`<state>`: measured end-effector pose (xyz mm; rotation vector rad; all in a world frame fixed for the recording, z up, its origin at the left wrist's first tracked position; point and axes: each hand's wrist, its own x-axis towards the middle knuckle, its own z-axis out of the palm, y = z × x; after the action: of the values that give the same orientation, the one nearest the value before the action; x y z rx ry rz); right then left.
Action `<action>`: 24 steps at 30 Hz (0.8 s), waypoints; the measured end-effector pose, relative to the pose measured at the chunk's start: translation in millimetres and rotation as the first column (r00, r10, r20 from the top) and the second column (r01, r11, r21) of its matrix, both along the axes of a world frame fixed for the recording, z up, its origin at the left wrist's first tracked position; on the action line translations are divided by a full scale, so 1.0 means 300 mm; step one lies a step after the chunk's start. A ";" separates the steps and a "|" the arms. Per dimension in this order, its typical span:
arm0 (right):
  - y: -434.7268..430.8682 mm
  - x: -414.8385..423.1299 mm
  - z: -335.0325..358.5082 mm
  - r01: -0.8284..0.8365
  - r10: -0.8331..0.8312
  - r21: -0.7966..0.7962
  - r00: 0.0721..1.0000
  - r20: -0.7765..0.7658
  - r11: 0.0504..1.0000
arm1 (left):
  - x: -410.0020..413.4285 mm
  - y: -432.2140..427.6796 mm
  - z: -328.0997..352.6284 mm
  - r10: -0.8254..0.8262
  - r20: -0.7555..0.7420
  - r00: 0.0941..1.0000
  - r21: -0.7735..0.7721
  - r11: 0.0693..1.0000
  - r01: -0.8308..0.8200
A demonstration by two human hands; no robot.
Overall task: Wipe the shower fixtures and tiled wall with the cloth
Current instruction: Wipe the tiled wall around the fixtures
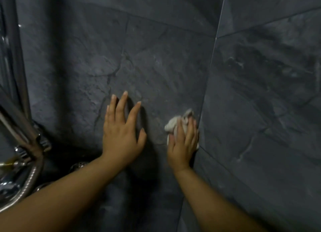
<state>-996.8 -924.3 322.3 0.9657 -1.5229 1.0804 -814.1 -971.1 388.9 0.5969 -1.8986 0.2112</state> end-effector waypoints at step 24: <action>-0.215 0.347 0.544 -0.123 0.098 -0.114 0.974 -0.206 0.986 | 0.217 0.002 -0.091 0.007 -0.205 0.979 0.405 0.911 0.078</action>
<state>-892.6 -988.7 485.4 1.0479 -1.2354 1.1083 -749.1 -970.6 361.7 0.8316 -1.7600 -0.2758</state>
